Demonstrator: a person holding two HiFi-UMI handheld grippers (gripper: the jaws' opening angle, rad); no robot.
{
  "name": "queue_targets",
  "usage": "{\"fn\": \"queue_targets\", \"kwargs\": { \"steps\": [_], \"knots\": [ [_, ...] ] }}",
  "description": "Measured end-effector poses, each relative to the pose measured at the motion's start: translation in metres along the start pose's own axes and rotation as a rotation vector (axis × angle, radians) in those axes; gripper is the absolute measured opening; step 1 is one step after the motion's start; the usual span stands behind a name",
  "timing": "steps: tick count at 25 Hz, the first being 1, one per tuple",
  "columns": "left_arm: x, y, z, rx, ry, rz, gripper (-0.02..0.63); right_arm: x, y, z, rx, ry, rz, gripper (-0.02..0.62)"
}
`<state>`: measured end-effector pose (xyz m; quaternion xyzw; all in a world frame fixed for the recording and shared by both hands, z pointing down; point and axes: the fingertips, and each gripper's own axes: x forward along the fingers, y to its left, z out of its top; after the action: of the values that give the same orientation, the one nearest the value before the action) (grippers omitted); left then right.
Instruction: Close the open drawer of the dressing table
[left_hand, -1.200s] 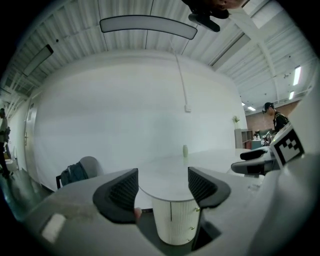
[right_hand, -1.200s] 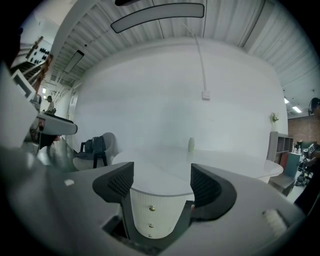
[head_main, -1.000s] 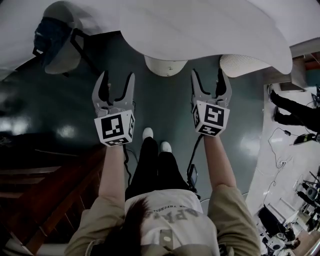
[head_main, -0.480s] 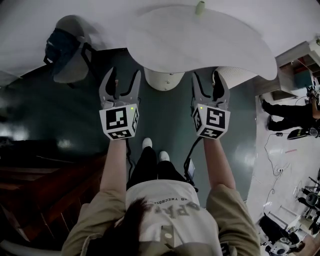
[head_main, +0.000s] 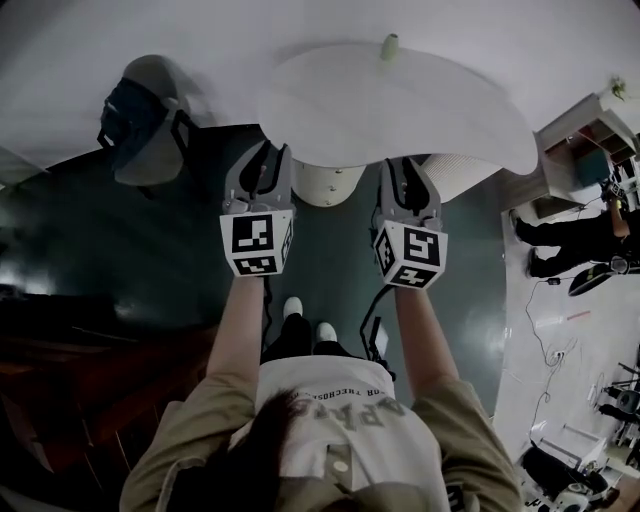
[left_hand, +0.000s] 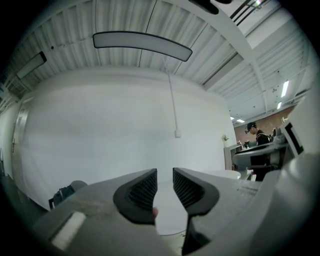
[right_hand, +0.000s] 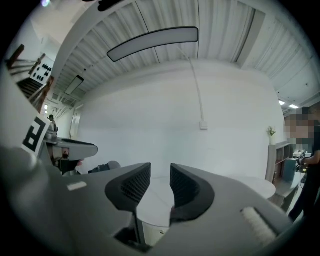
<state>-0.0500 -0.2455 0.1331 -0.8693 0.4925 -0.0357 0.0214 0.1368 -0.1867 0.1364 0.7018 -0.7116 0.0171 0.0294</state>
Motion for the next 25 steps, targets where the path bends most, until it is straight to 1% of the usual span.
{"fn": "queue_targets", "kwargs": {
  "steps": [4,8,14,18,25],
  "knots": [
    [0.001,-0.010,-0.005,0.016,0.019,-0.019,0.106,-0.002,0.003,-0.001,-0.003,0.005,0.004,0.095],
    [0.000,-0.015,-0.009,0.031,0.027,-0.018,0.054,-0.002,0.002,-0.003,0.012,0.007,0.006,0.063],
    [0.001,-0.013,-0.017,0.042,0.035,-0.018,0.009,0.001,0.002,-0.003,0.003,0.009,0.006,0.031],
    [0.001,-0.008,-0.017,0.056,0.035,-0.019,0.008,0.003,0.006,-0.003,0.003,0.008,0.014,0.006],
    [-0.001,-0.001,-0.016,0.058,0.029,-0.023,0.008,0.004,0.017,0.001,0.011,0.000,0.044,0.006]
  ]
}}
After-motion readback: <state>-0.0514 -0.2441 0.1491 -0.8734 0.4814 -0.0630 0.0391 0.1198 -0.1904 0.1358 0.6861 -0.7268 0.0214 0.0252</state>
